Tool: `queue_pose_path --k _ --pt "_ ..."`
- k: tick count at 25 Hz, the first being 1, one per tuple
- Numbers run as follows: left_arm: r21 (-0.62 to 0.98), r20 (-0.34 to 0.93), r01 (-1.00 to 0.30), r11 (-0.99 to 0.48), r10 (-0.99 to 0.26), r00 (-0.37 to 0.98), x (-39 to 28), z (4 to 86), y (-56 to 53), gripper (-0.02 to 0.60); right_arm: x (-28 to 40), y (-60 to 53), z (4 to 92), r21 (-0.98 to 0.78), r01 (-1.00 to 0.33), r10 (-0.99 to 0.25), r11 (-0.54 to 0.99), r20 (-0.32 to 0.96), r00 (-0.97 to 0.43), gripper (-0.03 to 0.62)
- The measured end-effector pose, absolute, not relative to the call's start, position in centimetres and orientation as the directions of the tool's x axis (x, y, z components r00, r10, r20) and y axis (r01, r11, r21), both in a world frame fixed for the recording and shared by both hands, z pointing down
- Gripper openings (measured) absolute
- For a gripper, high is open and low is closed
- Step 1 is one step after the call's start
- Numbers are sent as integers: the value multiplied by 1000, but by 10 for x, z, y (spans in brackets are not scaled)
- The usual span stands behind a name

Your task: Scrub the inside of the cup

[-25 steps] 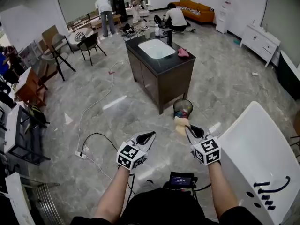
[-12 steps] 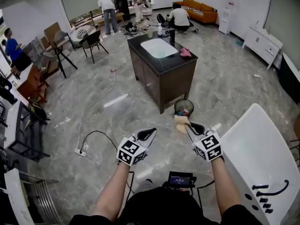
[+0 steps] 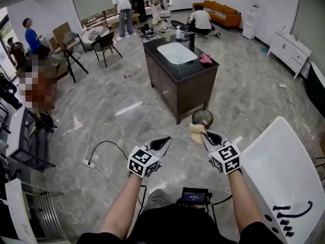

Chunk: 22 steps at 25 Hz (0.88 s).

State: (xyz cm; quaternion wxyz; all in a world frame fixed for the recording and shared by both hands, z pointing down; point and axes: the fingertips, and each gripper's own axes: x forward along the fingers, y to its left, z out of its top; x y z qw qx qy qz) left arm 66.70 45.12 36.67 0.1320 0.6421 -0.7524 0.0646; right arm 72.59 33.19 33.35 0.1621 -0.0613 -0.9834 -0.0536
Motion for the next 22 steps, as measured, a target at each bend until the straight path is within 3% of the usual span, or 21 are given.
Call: queue_pose_path --k 11,22 --pt "78 302 -986 147 -946 -117 624 379 430 0 675 323 345 61 142 114 988 339 -934 38" --pt "101 305 -990 100 -950 -65 509 387 391 0 565 286 351 47 96 71 994 374 -925 38"
